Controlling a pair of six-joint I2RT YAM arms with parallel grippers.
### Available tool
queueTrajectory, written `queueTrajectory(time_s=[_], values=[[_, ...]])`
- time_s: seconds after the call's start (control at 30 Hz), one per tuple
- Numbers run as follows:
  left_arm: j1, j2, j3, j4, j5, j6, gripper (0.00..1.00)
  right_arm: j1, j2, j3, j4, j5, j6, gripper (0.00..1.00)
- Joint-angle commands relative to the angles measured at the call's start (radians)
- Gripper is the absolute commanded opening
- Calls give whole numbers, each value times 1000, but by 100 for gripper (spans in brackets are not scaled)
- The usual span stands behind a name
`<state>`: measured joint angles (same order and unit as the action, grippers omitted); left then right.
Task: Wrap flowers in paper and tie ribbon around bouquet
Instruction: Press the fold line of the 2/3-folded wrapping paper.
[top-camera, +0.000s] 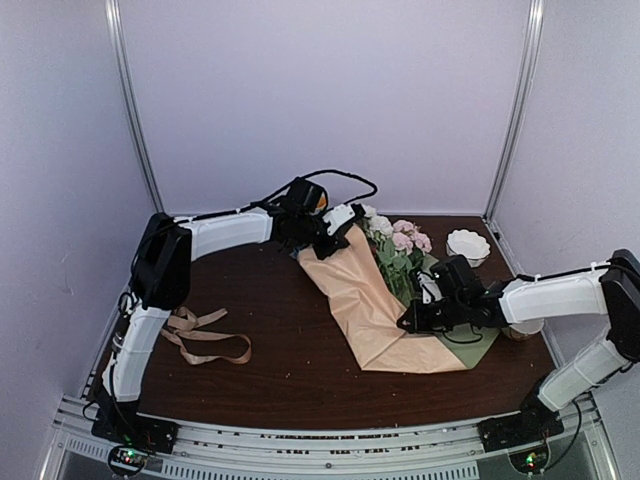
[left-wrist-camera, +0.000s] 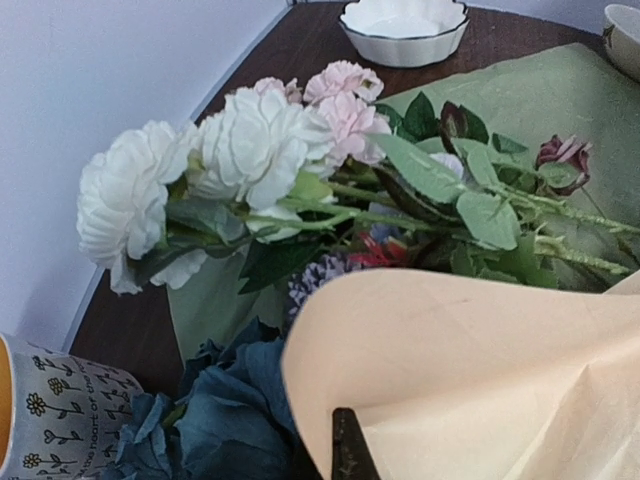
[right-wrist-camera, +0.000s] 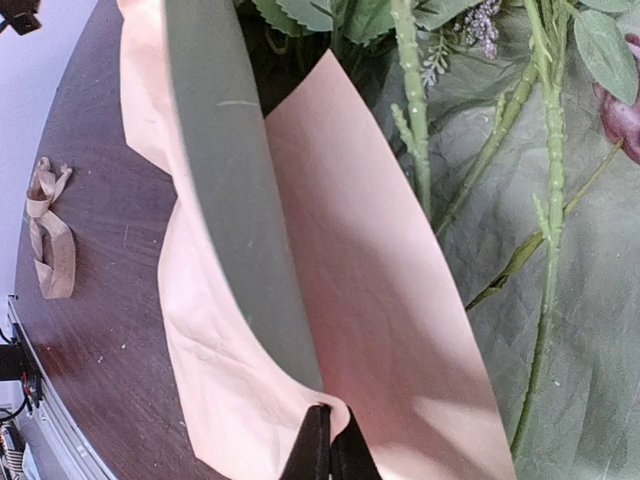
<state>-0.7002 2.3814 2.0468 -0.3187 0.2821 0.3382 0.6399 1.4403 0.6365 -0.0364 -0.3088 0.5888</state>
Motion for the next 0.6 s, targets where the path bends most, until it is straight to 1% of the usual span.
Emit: queueTrajectory(time_s=[0.0, 0.13, 0.2, 0.23, 0.27, 0.43, 0.57], values=[[8, 8, 49, -5, -142, 7, 0, 22, -64, -31, -85, 22, 11, 0], [4, 27, 77, -52, -142, 45, 0, 23, -96, -47, -116, 58, 3, 0], [-7, 37, 93, -98, -96, 99, 0, 23, -95, -30, -145, 89, -7, 15], [-14, 36, 91, -105, -94, 114, 0, 24, -96, -24, -149, 90, -9, 23], [-20, 37, 91, -107, -101, 122, 0, 26, -100, -22, -145, 84, -7, 29], [-26, 50, 112, -102, -125, 103, 0, 76, -188, -71, -82, 70, 41, 52], [-26, 62, 135, -109, -136, 103, 0, 112, -219, -150, 66, 27, 132, 64]])
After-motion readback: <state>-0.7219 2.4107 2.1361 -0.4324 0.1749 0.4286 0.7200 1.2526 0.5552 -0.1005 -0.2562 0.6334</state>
